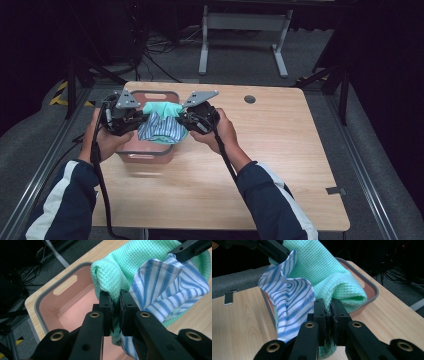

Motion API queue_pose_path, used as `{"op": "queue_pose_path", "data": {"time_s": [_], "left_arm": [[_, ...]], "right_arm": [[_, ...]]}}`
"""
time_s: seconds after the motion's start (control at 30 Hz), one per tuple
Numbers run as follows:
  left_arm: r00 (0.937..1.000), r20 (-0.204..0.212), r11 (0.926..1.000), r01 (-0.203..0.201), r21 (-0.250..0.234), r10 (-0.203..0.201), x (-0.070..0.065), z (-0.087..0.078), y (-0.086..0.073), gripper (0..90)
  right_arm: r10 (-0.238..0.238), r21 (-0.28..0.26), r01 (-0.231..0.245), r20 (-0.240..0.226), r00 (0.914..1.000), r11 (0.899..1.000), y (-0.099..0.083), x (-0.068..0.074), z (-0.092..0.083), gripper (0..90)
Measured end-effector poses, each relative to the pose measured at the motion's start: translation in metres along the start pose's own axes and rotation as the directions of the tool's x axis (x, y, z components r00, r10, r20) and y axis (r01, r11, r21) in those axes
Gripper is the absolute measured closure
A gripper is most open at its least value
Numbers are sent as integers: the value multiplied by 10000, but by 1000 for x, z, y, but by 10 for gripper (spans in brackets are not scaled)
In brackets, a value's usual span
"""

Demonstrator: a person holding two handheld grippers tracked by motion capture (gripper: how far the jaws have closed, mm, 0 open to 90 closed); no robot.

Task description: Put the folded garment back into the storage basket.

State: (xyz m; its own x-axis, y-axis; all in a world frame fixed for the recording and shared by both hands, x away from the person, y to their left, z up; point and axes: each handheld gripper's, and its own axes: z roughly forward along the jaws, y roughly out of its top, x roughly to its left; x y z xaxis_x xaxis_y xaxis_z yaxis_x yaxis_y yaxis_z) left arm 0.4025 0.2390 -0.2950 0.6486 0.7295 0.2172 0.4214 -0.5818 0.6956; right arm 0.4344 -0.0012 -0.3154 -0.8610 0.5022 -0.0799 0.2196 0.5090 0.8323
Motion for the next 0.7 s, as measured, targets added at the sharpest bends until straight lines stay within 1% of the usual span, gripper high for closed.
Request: {"op": "queue_pose_path", "data": {"time_s": [0.03,0.13,0.2,0.23,0.27,0.3,0.33,0.4,0.5,0.57,0.6,0.7], "left_arm": [[10000,0,10000,0,0,0,0,0,0,823],[9997,-212,9999,74,127,-71,4,-3,-6,823],[9994,-310,9999,123,116,-119,6,-4,-8,823],[9994,-339,9998,104,163,-98,7,-5,-9,823],[9992,-359,9996,187,226,-179,7,-5,-11,823],[9990,-407,9994,189,282,-177,8,-5,-12,823],[9986,-502,9996,178,238,-166,9,-5,-13,823],[9986,-476,9991,259,341,-242,10,-4,-16,823],[9981,-570,9981,279,546,-248,12,0,-20,823],[9976,-600,9979,379,528,-347,13,4,-23,823],[9975,-569,9972,462,583,-429,14,6,-25,823],[9974,-592,9958,461,792,-415,17,10,-28,823]], "right_arm": [[0,6,0,-35,10000,10000,1,1,2,838],[-54,16,54,-175,9998,10000,3,4,9,838],[-57,11,57,-259,9996,10000,4,6,13,838],[-91,4,91,-274,9996,10000,5,7,15,838],[-86,21,87,-298,9995,10000,5,7,17,838],[-81,35,82,-332,9994,10000,5,8,19,838],[-93,64,95,-362,9993,9999,6,9,21,838],[-137,120,142,-404,9991,9998,6,12,26,838],[-177,179,186,-487,9987,9997,7,14,34,838],[-164,219,177,-541,9984,9996,7,15,39,838],[-169,238,183,-575,9982,9995,7,15,41,838],[-155,331,180,-734,9972,9993,6,16,51,838]]}}
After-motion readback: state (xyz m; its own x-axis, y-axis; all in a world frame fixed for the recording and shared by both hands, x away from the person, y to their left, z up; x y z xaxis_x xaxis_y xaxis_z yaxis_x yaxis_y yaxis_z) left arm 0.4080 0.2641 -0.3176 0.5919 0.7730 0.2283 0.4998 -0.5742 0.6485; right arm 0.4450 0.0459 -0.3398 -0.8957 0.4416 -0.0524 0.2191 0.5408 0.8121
